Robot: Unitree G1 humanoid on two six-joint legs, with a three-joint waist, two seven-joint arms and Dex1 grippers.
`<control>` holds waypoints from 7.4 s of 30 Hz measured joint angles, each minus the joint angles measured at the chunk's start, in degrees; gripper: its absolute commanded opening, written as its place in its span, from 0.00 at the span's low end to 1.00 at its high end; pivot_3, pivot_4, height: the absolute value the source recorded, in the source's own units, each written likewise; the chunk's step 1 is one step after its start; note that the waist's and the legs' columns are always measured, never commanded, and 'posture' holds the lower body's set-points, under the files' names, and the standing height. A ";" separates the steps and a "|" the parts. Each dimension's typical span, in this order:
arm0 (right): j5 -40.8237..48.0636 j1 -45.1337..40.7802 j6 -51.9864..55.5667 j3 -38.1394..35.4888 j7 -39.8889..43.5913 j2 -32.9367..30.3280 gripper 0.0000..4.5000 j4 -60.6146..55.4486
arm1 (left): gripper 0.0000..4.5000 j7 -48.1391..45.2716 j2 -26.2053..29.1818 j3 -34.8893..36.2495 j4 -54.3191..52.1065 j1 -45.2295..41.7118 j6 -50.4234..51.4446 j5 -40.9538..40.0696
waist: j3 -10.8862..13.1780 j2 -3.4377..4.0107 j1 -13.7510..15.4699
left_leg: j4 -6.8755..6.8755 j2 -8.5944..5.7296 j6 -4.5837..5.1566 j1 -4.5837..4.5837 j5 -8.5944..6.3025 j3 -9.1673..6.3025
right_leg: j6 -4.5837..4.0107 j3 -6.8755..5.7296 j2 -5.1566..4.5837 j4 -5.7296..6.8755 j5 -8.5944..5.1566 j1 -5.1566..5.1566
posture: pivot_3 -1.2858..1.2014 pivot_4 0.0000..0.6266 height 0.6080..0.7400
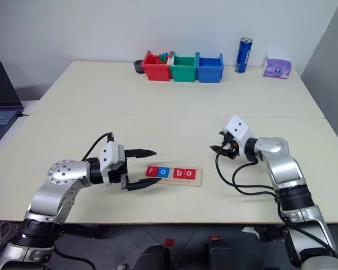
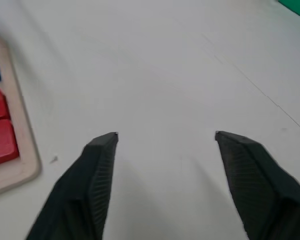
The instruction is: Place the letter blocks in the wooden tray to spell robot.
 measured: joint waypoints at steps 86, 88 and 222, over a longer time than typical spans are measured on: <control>-2.19 2.75 -14.16 16.63 11.50 2.94 0.01 0.64 | 1.00 -4.93 6.49 2.75 -0.82 6.20 -2.51 -0.23 | 0.02 -0.01 -0.10 | 0.04 0.02 0.00 -0.19 0.00 0.01 | 0.01 -0.06 0.03 0.01 -0.01 -0.20 | 0.52 0.24 1.00; -2.29 2.63 -14.16 16.68 11.44 3.19 0.01 0.68 | 1.00 -4.89 6.57 2.75 -0.83 6.20 -2.50 -0.23 | 0.02 -0.01 -0.10 | 0.04 0.02 0.00 -0.19 0.00 0.00 | 0.01 -0.06 0.03 0.01 0.00 -0.20 | 0.52 0.24 1.00; 13.84 16.80 -9.81 -0.87 18.99 -19.73 0.99 -10.15 | 1.00 -0.85 1.23 -3.71 -14.16 2.25 10.89 -6.66 | 0.04 -0.06 -0.53 | 0.05 -0.03 0.04 -0.28 -0.04 0.05 | 0.20 -0.01 0.03 -0.09 -0.13 -0.22 | 0.52 0.24 1.00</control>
